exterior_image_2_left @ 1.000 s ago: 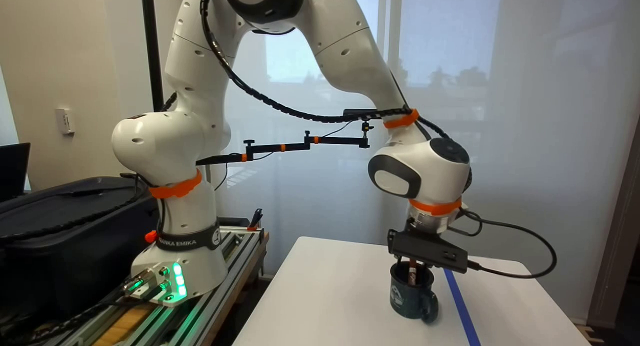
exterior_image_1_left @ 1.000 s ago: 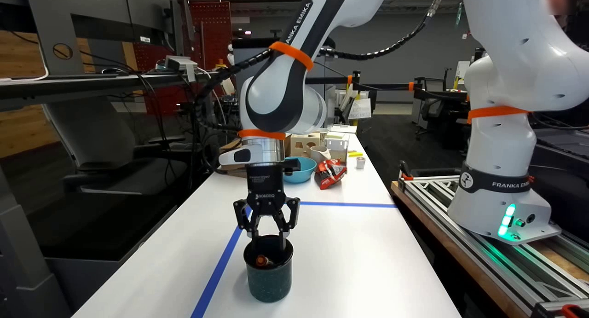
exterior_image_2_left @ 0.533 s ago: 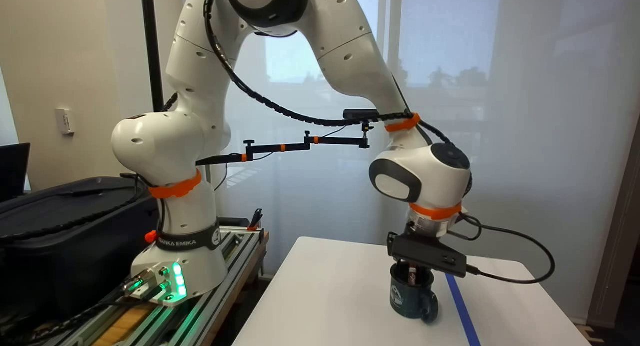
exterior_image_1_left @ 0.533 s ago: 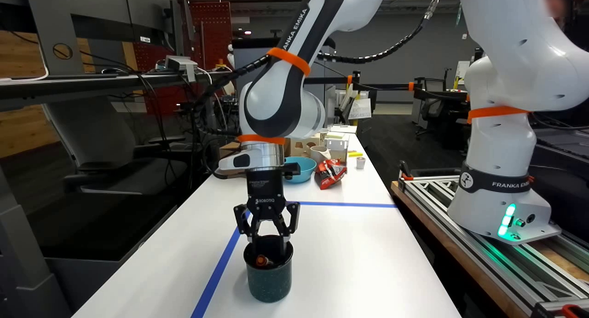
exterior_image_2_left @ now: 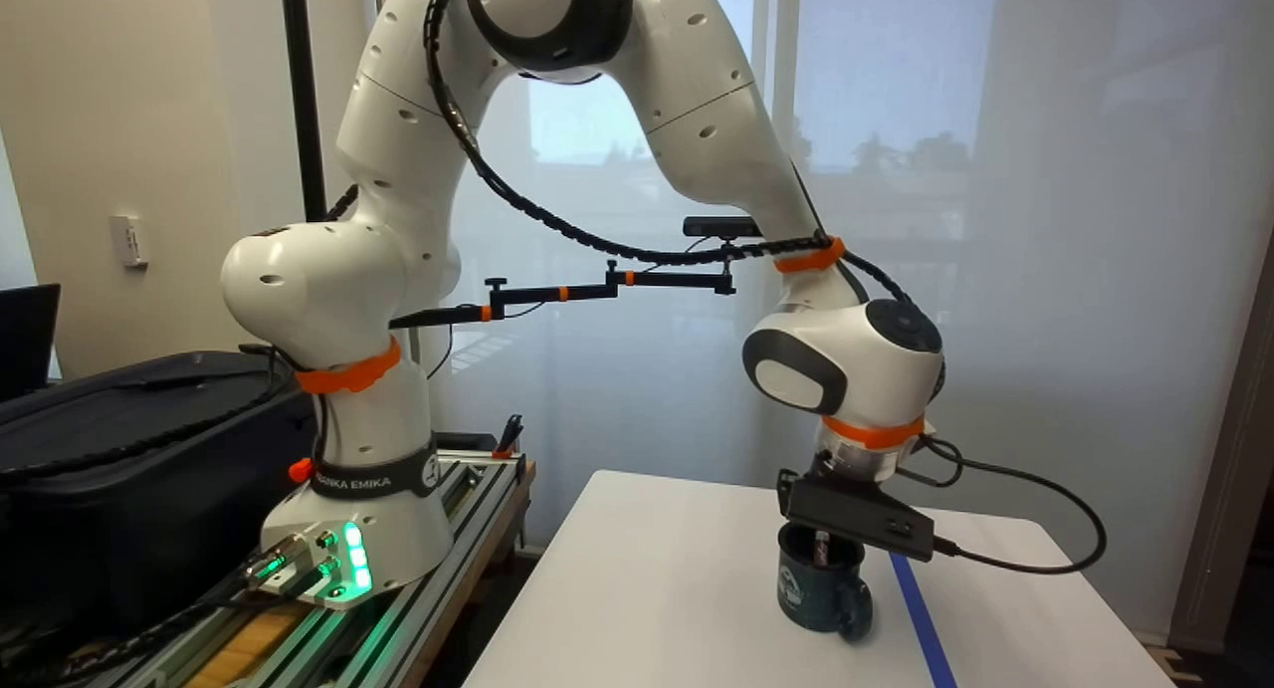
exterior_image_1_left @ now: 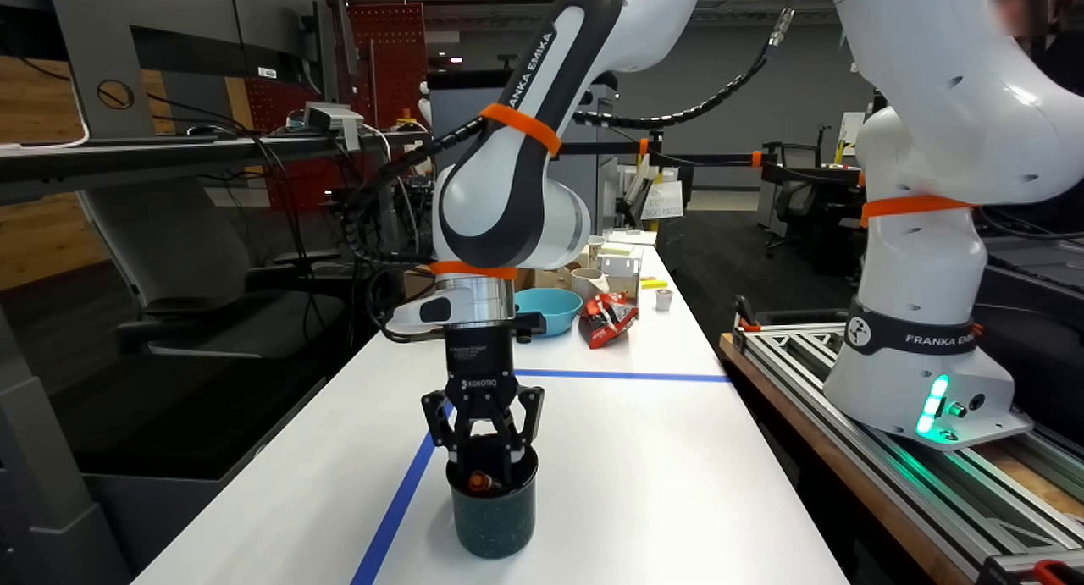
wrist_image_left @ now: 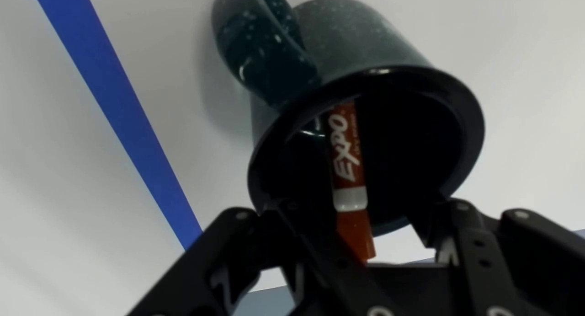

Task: Pick up the marker from the cup and put it on the table

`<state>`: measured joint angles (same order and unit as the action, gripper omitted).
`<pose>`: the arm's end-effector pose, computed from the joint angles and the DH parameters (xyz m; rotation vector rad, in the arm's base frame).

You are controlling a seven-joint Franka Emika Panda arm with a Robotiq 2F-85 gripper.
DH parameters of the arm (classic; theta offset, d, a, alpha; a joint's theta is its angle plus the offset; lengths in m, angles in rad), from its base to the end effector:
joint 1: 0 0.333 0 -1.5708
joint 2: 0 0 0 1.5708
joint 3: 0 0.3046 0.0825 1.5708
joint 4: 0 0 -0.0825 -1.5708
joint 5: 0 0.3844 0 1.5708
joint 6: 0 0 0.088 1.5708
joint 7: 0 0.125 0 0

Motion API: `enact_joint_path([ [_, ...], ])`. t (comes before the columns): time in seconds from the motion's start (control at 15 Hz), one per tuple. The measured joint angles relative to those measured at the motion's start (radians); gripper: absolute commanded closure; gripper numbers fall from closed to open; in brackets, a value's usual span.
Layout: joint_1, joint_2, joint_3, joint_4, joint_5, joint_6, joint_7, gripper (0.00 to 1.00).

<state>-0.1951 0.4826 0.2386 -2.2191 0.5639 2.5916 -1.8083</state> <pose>0.5273 0.0269 0.1242 -2.2016 -1.7239 -0.3062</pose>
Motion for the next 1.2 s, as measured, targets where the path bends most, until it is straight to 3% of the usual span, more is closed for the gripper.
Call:
enact_joint_path([
  [0.2,-0.01,0.017,0.013,0.011,0.0,0.009,0.0,0.89],
  [0.33,-0.016,0.021,0.02,0.014,0.0,0.014,0.0,0.88],
  [0.47,-0.021,0.02,0.027,0.014,0.0,0.015,0.0,0.95],
  [0.8,-0.035,-0.013,0.047,-0.003,0.0,0.015,0.0,0.95],
  [1.2,-0.035,-0.17,0.052,-0.109,0.015,0.005,0.0,0.95],
])
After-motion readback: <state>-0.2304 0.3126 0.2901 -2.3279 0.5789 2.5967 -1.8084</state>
